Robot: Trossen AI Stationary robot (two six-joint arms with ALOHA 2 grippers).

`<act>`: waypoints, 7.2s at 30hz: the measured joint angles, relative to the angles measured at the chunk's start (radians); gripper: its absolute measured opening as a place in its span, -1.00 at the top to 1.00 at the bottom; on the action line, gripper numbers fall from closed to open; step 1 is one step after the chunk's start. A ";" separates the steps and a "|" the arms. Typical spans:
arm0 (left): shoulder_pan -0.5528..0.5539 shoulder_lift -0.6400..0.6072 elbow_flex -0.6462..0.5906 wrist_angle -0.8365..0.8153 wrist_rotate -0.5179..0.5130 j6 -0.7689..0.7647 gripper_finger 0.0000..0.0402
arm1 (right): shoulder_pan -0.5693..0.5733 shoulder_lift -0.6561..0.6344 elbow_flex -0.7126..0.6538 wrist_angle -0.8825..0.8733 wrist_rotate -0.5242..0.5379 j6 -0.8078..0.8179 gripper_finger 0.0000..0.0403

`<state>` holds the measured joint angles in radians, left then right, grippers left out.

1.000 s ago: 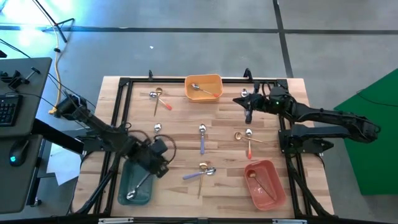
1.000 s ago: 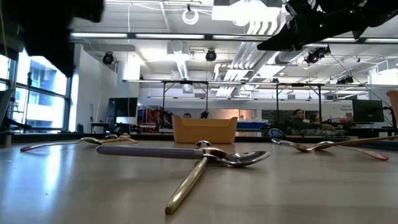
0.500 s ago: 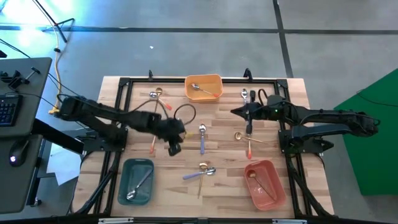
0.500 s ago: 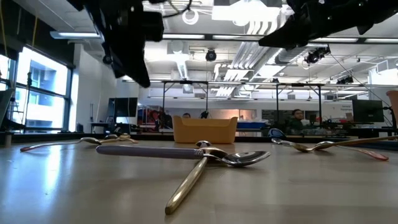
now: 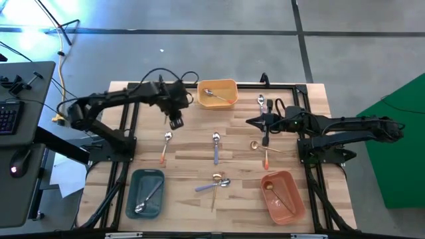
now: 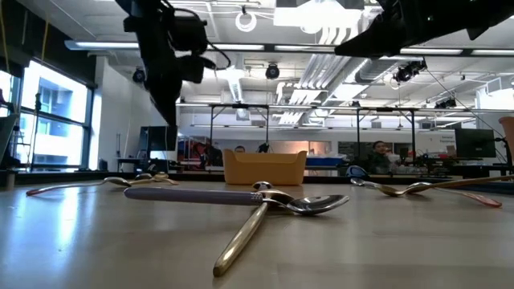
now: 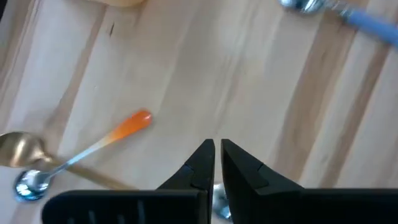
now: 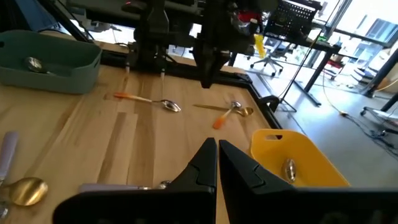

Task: Sort silverware by color (type)
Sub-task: Put the top left orange spoon into the yellow bin, then put the top right golden spoon into the orange bin

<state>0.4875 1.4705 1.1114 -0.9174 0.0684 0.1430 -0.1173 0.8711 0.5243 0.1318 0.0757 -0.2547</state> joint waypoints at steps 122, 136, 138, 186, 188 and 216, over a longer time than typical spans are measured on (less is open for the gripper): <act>-0.002 0.734 0.871 0.085 -0.175 0.591 1.00 | -0.118 -0.001 0.000 0.053 -0.030 -0.196 1.00; 0.002 0.733 0.871 0.084 -0.174 0.565 0.70 | -0.118 -0.001 0.000 0.045 -0.030 -0.196 1.00; 0.008 0.733 0.871 0.084 -0.180 0.560 0.66 | -0.118 -0.001 0.000 0.044 -0.030 -0.198 1.00; -0.300 -0.198 -0.447 1.271 -0.133 0.002 1.00 | 0.015 0.098 -0.153 0.080 0.248 0.256 1.00; -0.311 -0.198 -0.476 1.321 -0.134 -0.008 1.00 | 0.048 0.098 -0.153 0.057 0.264 0.287 1.00; -0.363 -0.197 -0.832 1.850 -0.165 -0.090 1.00 | 0.242 0.351 -0.153 0.153 0.350 0.664 0.83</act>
<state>0.1244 1.2732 0.2794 0.9323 -0.0961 0.0533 0.1247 1.2225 0.3714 0.2844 0.4253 0.4090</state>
